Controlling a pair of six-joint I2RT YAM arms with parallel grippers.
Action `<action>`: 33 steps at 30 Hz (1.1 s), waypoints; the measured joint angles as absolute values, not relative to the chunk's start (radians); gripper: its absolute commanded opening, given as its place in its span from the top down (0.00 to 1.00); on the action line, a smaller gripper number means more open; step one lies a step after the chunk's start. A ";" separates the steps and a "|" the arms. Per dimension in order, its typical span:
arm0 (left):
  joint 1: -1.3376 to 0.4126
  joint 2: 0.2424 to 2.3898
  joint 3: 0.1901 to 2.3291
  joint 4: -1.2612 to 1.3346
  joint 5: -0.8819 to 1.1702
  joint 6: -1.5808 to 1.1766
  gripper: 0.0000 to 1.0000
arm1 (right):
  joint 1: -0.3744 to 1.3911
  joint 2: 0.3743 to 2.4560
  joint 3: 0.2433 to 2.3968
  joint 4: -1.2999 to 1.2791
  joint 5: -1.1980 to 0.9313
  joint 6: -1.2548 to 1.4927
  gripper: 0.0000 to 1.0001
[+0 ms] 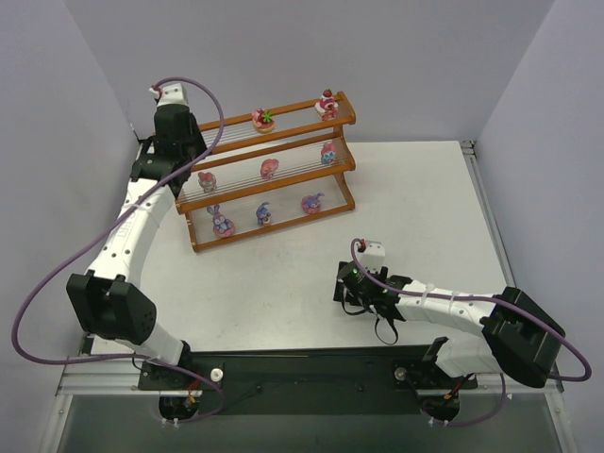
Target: Place and organize the plastic toys onto the shelf
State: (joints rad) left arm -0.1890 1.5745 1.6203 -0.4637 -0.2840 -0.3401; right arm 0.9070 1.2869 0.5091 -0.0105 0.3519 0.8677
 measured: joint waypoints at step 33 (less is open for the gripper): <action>0.132 1.633 1.705 -0.429 0.000 -0.543 0.92 | 0.907 1.309 0.520 -0.007 0.352 0.863 0.32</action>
State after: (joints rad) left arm 0.1322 1.6325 1.7050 -0.4286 0.0002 -0.5434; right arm 0.9070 1.3094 0.5201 -0.0067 0.3515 0.8631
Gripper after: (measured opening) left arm 0.110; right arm 0.675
